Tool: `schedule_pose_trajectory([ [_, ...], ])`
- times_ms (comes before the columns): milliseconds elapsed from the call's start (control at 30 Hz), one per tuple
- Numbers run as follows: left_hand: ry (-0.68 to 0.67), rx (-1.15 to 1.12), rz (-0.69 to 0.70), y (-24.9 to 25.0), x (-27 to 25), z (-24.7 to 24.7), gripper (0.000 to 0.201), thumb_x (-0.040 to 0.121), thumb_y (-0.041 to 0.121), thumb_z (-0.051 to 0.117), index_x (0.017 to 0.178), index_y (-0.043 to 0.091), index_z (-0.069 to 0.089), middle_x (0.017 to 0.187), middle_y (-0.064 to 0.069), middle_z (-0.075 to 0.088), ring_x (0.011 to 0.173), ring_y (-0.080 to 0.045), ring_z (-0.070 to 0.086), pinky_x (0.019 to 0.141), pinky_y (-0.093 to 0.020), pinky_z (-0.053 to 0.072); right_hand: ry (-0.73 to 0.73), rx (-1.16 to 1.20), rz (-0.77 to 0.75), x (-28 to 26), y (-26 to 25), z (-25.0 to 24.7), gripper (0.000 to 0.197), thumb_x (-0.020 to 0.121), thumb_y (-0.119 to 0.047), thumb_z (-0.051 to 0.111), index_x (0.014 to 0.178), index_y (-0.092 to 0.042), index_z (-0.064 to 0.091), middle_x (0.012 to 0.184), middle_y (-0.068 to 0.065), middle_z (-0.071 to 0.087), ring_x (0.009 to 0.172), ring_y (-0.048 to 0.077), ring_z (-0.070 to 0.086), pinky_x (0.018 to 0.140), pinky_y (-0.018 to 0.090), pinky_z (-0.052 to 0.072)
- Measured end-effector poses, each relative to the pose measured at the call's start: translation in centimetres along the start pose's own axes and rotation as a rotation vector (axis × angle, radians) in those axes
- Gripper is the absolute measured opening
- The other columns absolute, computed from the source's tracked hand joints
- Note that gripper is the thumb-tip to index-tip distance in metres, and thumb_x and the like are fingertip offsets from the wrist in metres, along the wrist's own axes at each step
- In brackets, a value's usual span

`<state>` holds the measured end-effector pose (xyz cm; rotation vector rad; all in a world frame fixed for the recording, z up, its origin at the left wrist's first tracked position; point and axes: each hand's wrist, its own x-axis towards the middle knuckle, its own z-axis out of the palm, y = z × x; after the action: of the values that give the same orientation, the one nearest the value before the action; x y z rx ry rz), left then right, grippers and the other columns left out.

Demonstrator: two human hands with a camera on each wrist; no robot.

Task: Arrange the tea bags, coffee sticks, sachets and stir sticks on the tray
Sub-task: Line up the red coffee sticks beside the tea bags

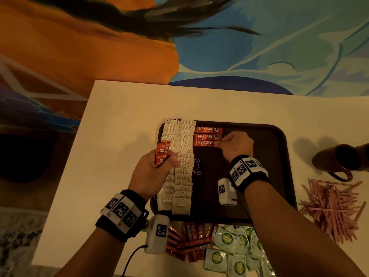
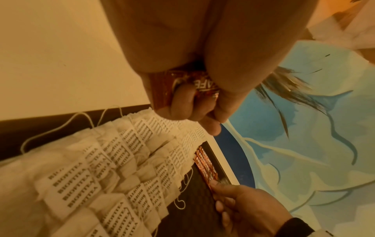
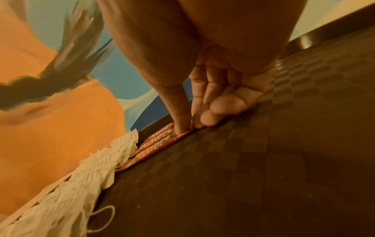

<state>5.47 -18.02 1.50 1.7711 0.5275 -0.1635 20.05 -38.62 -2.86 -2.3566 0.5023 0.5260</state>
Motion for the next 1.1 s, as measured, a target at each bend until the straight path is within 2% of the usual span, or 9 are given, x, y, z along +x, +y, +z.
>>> schedule_pose_trajectory([
  [133,0.010,0.020,-0.001,-0.1,-0.1,-0.2,0.013,0.099,0.032,0.063,0.088,0.034,0.070,0.089,0.008,0.077,0.062,0.005,0.056,0.074,-0.038,0.044,-0.008,0.001,-0.001,0.0,-0.1,-0.1,0.026,0.082,-0.033,0.084,0.095,-0.017,0.068,0.097,0.001,0.067,0.085,0.015,0.062,0.073,0.033,0.053],
  [333,0.015,0.009,-0.003,-0.1,-0.1,-0.2,0.013,0.099,0.030,0.063,0.090,0.025,0.071,0.087,0.006,0.077,0.058,0.004,0.055,0.072,-0.037,0.043,-0.019,-0.013,-0.029,0.0,-0.4,-0.2,0.025,0.081,-0.034,0.085,0.091,-0.018,0.069,0.094,0.001,0.068,0.089,0.017,0.066,0.081,0.038,0.059],
  [500,0.007,0.010,-0.003,-0.2,0.0,0.0,0.013,0.099,0.029,0.063,0.089,0.026,0.071,0.087,0.006,0.077,0.059,0.005,0.056,0.072,-0.037,0.042,-0.029,-0.017,-0.044,0.0,-0.6,-0.5,0.023,0.084,-0.032,0.083,0.091,-0.018,0.067,0.084,-0.004,0.061,0.073,0.007,0.056,0.072,0.032,0.052],
  [700,-0.006,0.013,-0.001,0.0,0.1,0.0,0.016,0.099,0.031,0.063,0.085,0.030,0.071,0.088,0.005,0.076,0.057,0.001,0.052,0.068,-0.036,0.040,-0.012,-0.077,-0.072,0.0,-0.6,-0.9,0.022,0.089,-0.037,0.077,0.094,-0.017,0.068,0.090,-0.001,0.063,0.079,0.013,0.058,0.071,0.032,0.050],
  [833,-0.007,0.002,-0.007,0.1,0.1,0.2,0.014,0.099,0.030,0.064,0.087,0.028,0.071,0.088,0.004,0.076,0.055,-0.005,0.051,0.063,-0.035,0.041,0.010,-0.105,-0.101,0.1,-0.8,-1.3,0.020,0.097,-0.036,0.068,0.088,-0.018,0.067,0.086,0.000,0.063,0.066,0.009,0.054,0.066,0.029,0.047],
  [900,-0.008,0.002,-0.012,0.1,0.1,0.2,0.013,0.099,0.030,0.064,0.088,0.029,0.072,0.088,0.004,0.077,0.056,-0.006,0.052,0.063,-0.036,0.042,0.014,-0.094,-0.119,0.1,-1.0,-1.3,0.016,0.098,-0.031,0.066,0.091,-0.017,0.069,0.088,0.000,0.063,0.072,0.013,0.058,0.068,0.030,0.049],
  [967,-0.012,0.006,-0.013,0.0,0.1,0.3,0.013,0.098,0.031,0.064,0.088,0.032,0.071,0.088,0.004,0.077,0.057,-0.006,0.053,0.064,-0.036,0.043,0.003,-0.081,-0.138,0.1,-1.1,-1.3,0.014,0.098,-0.028,0.065,0.088,-0.018,0.067,0.091,0.002,0.065,0.079,0.017,0.061,0.072,0.030,0.052],
  [1033,-0.012,0.015,-0.013,-0.1,0.1,0.2,0.013,0.098,0.032,0.064,0.088,0.034,0.071,0.089,0.005,0.077,0.059,-0.003,0.054,0.067,-0.037,0.043,-0.011,-0.085,-0.154,0.0,-1.2,-1.4,0.015,0.098,-0.024,0.064,0.085,-0.018,0.067,0.095,0.005,0.069,0.081,0.018,0.063,0.074,0.030,0.054],
  [1100,-0.012,0.020,-0.014,-0.1,0.0,0.2,0.013,0.098,0.032,0.063,0.088,0.035,0.071,0.089,0.007,0.077,0.061,0.001,0.056,0.071,-0.037,0.043,-0.018,-0.084,-0.157,0.0,-1.3,-1.4,0.014,0.099,-0.022,0.063,0.090,-0.015,0.070,0.100,0.007,0.071,0.083,0.019,0.062,0.076,0.030,0.054],
])
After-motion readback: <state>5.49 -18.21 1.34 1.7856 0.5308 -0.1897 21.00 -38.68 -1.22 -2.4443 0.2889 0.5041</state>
